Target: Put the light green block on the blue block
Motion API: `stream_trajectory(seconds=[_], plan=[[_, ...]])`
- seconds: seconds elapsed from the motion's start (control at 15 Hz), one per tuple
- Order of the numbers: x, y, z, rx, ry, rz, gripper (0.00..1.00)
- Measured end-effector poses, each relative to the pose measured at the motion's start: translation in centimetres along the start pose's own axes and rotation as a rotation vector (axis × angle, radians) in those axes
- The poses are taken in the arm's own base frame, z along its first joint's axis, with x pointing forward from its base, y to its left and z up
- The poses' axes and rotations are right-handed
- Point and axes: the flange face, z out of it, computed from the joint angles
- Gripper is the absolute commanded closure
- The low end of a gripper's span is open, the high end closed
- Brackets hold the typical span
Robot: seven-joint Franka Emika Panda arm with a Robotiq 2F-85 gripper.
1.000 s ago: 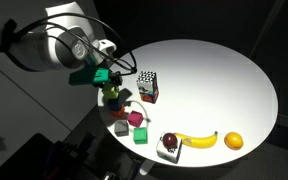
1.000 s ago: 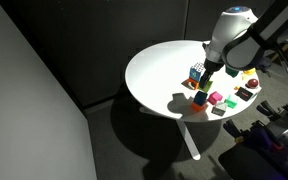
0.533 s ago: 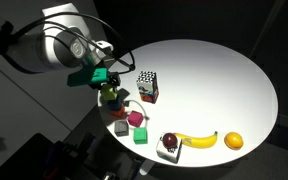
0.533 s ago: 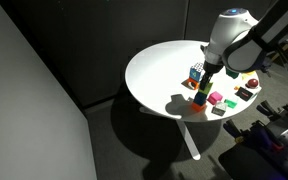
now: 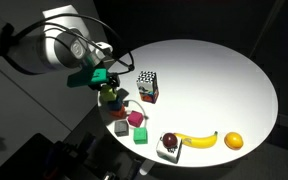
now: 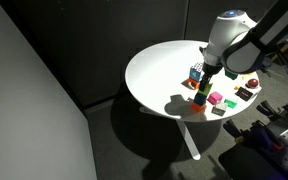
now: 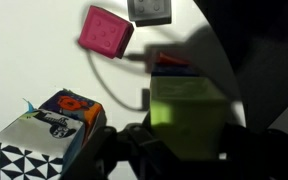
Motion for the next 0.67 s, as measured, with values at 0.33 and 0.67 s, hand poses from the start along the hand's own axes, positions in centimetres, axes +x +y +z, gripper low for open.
stream_trajectory(seconds=[0.33, 0.67], plan=[[0.1, 0.2, 1.1, 0.002, -0.016, 0.003, 0.75], [0.2, 0.2, 1.9, 0.005, -0.023, 0.002, 0.75]])
